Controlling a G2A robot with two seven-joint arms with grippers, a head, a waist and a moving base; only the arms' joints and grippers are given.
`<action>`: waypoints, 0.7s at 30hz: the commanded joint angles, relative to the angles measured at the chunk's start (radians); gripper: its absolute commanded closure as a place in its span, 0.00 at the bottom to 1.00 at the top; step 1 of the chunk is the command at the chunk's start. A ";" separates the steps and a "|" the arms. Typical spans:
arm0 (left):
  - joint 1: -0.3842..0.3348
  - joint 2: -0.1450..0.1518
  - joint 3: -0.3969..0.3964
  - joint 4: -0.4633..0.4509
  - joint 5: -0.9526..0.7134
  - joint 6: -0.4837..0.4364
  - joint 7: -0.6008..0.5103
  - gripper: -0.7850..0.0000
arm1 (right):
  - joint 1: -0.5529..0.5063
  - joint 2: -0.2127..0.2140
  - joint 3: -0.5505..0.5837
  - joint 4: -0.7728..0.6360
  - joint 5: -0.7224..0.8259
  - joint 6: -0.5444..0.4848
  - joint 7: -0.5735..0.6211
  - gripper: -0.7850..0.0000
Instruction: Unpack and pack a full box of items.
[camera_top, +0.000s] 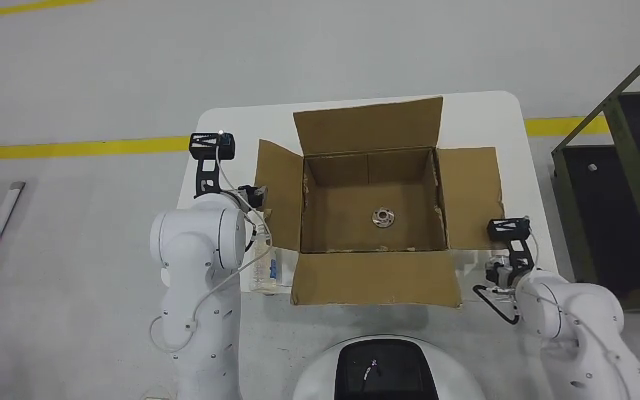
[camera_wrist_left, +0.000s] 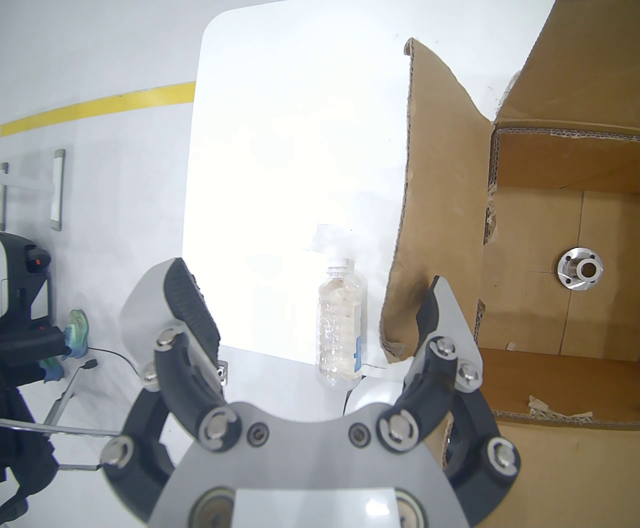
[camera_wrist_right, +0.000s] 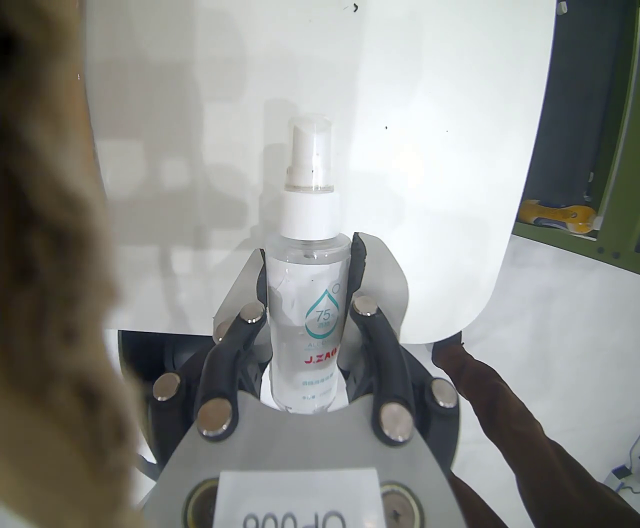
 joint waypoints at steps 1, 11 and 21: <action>0.000 0.000 0.000 0.000 0.000 0.000 0.000 0.00 | 0.008 0.001 -0.003 0.012 -0.003 0.001 0.002 0.85; 0.000 0.000 0.000 0.000 0.000 0.000 0.000 0.00 | 0.024 0.005 -0.011 0.029 -0.014 0.004 0.011 0.68; 0.000 0.000 0.000 0.000 0.000 0.000 0.000 0.00 | 0.038 0.010 -0.017 0.019 -0.029 0.007 0.030 0.56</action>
